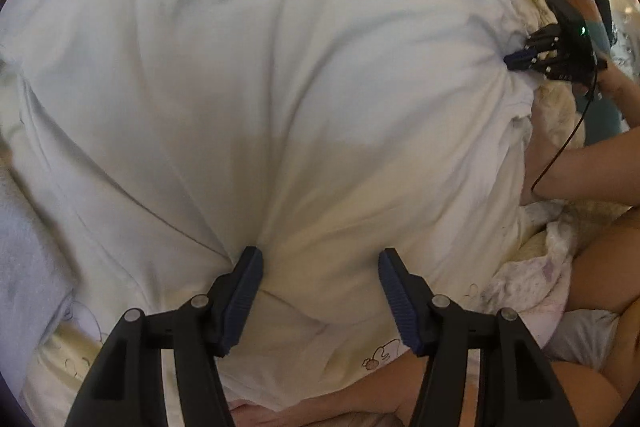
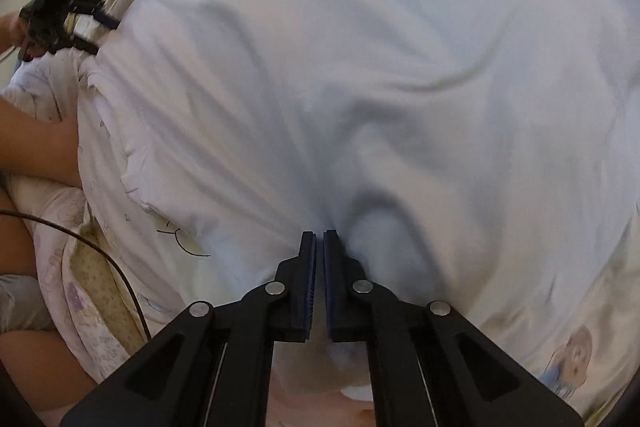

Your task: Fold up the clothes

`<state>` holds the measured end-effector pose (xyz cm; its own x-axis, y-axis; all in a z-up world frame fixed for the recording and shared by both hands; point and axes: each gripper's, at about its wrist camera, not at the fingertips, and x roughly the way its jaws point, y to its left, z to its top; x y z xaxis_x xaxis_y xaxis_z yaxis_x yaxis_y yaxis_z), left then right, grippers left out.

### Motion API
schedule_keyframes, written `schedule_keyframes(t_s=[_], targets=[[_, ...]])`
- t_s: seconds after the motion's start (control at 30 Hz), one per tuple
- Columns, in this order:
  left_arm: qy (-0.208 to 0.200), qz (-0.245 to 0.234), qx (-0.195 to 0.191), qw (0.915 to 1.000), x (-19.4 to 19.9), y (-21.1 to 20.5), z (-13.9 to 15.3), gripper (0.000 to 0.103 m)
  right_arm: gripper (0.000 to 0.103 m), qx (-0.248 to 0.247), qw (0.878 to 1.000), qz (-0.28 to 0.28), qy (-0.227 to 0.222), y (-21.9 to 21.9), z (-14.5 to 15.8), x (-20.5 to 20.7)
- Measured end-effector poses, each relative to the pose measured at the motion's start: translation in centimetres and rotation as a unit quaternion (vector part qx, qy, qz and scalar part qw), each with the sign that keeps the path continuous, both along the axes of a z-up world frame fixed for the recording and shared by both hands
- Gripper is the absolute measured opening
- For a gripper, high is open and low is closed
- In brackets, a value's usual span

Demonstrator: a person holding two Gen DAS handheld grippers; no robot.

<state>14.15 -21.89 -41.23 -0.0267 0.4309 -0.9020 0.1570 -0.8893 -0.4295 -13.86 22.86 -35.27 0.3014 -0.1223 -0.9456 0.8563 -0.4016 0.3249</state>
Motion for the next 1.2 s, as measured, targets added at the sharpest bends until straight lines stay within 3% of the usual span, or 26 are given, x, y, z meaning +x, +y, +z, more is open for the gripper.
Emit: schedule_keyframes(t_s=[0.07,0.13,0.2,0.27,0.4,0.47,0.53,0.63,0.67,0.73,0.8,0.87,0.93,1.0,1.1,1.2], targets=[[0.035,0.004,0.012,0.9993,-1.2,0.5,1.5,0.049,0.007,-0.004,1.0,-0.015,0.017,0.2,0.9,-0.2],[0.097,0.01,0.031,0.9948,-2.6,0.8,3.9,0.049,0.007,-0.024,0.998,-0.026,0.051,0.7,2.4,-0.9],[0.127,0.008,0.027,0.9914,-2.5,1.3,5.3,0.05,0.007,-0.046,0.995,-0.064,0.066,1.6,3.5,-2.5],[0.104,0.004,0.013,0.9945,-3.0,2.2,4.2,0.05,0.007,-0.051,0.993,-0.084,0.07,2.7,3.8,-3.3],[0.024,-0.031,-0.022,0.999,-1.4,4.5,0.0,0.049,0.008,-0.001,0.995,-0.063,0.073,4.8,2.9,-2.1],[0.019,-0.064,-0.043,0.9969,-0.9,5.5,-0.4,0.049,0.008,0.033,0.995,-0.053,0.071,6.4,2.3,-2.0],[0.008,-0.06,-0.037,0.9975,-1.0,5.5,-0.6,0.049,0.007,0.068,0.994,-0.044,0.07,8.0,1.8,-1.9],[-0.018,-0.064,-0.042,0.9969,-1.7,5.1,-0.3,0.05,0.007,0.105,0.987,-0.08,0.087,10.2,3.0,-2.9],[-0.027,-0.079,-0.073,0.9938,-1.9,5.3,0.1,0.048,0.007,0.113,0.984,-0.097,0.096,10.8,3.8,-3.2],[-0.01,-0.114,-0.139,0.9837,-2.4,5.8,2.7,0.047,0.007,0.098,0.978,-0.136,0.12,12.2,7.0,-3.4],[0.024,-0.134,-0.155,0.9783,-2.8,6.1,6.2,0.048,0.007,0.076,0.971,-0.176,0.145,13.6,10.5,-3.6],[0.061,-0.154,-0.192,0.9673,-3.4,6.6,10.2,0.048,0.007,0.045,0.961,-0.22,0.162,15.1,14.0,-3.6],[0.088,-0.163,-0.226,0.9563,-4.2,7.4,13.6,0.048,0.008,-0.01,0.951,-0.268,0.157,16.9,17.5,-2.9],[0.11,-0.154,-0.249,0.9498,-5.1,8.1,16.9,0.048,0.008,-0.058,0.949,-0.283,0.128,17.1,19.9,-0.1],[0.156,-0.106,-0.224,0.9563,-5.1,6.9,22.4,0.048,0.008,-0.072,0.958,-0.249,0.126,13.2,22.2,2.8],[0.17,-0.107,-0.225,0.9534,-5.7,9.4,23.8,0.053,0.009,-0.092,0.954,-0.264,0.11,10.1,21.9,0.8]])
